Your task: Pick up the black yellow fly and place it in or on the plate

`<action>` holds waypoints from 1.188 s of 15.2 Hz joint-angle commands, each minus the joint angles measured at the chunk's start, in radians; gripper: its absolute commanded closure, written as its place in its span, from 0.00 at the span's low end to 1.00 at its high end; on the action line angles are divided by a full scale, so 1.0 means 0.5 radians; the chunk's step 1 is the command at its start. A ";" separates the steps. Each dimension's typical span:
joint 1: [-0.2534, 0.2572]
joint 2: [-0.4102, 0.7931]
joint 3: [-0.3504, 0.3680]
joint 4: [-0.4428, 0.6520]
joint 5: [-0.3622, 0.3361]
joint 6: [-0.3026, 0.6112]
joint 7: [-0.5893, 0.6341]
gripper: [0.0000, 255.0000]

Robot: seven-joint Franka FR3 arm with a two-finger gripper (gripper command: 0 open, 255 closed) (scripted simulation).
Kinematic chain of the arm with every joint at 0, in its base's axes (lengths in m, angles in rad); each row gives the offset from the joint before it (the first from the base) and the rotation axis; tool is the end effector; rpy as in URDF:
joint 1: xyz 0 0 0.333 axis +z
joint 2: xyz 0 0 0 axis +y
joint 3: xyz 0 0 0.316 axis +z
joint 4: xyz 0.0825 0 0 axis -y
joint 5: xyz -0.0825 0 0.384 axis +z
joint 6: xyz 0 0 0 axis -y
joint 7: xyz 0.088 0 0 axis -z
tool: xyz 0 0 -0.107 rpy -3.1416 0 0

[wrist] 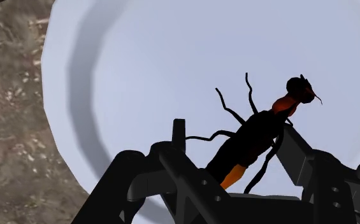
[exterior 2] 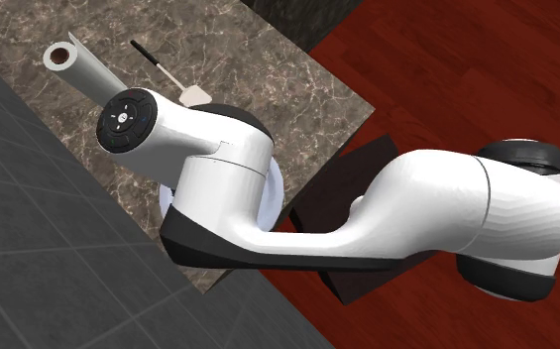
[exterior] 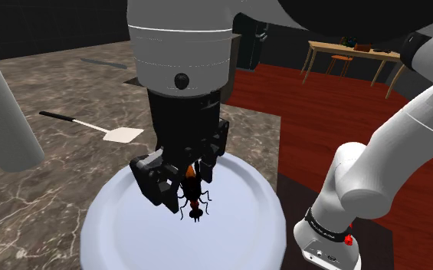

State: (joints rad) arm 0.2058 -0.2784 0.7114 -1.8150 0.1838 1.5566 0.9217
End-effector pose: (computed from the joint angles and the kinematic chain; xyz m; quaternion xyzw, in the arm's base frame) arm 0.2456 0.4222 0.6126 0.9996 -0.0147 -0.0151 0.0166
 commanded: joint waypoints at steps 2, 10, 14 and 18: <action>0.005 -0.013 0.002 -0.067 0.009 0.058 -0.006 1.00; 0.005 -0.013 0.002 -0.067 0.009 0.057 -0.006 0.00; 0.005 -0.013 0.002 -0.067 0.009 0.057 -0.006 0.00; -0.013 0.063 0.013 0.197 -0.036 -0.142 0.034 0.00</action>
State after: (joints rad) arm 0.2022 -0.2601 0.7155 -1.7607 0.1736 1.5189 0.9316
